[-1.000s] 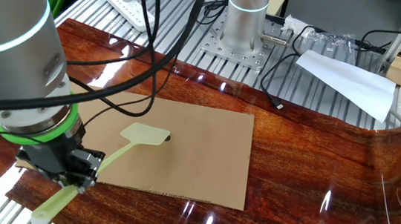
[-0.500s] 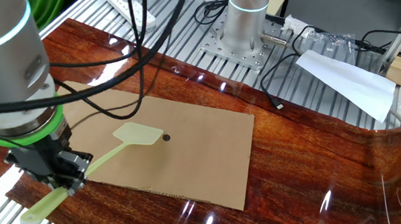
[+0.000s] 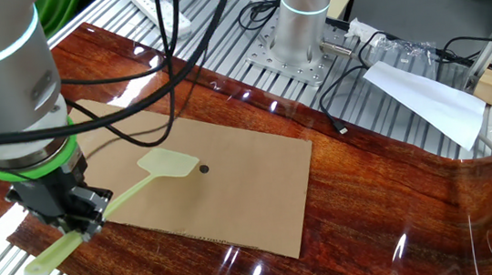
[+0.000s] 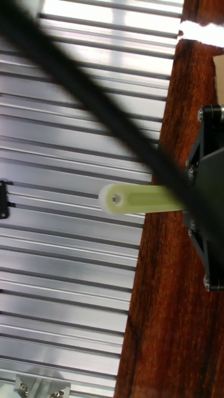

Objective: Swat with a flyswatter

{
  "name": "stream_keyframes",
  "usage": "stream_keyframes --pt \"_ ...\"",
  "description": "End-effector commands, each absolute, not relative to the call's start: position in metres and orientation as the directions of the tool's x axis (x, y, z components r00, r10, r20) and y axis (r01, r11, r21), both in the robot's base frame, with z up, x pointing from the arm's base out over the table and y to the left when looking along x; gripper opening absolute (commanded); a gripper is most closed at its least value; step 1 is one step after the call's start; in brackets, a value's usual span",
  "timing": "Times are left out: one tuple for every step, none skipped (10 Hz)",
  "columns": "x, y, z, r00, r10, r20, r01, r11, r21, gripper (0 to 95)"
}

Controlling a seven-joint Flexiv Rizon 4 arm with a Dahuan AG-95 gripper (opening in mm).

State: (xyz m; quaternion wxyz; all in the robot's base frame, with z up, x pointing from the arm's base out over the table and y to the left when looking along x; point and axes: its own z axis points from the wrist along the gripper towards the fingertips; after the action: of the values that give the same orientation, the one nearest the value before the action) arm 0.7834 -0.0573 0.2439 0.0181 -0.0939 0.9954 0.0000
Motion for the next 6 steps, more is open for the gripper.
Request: stream_keyframes --pt "0.7843 -0.0579 0.2429 -0.983 -0.18 -0.045 -0.18 0.984 -0.002 0.0" --pt "0.7845 -0.0581 0.2426 -0.983 -0.178 -0.042 -0.178 0.984 -0.007 0.0" --pt "0.7846 -0.0583 0.2423 -0.983 -0.178 -0.043 -0.178 0.984 -0.007 0.0" --pt "0.7848 -0.0586 0.2414 -0.983 -0.178 -0.043 -0.178 0.984 -0.007 0.0" --pt "0.7848 -0.059 0.2407 -0.983 -0.178 -0.044 -0.177 0.984 -0.006 0.0" --pt "0.7852 -0.0598 0.239 -0.983 -0.178 -0.048 -0.178 0.984 -0.007 0.0"
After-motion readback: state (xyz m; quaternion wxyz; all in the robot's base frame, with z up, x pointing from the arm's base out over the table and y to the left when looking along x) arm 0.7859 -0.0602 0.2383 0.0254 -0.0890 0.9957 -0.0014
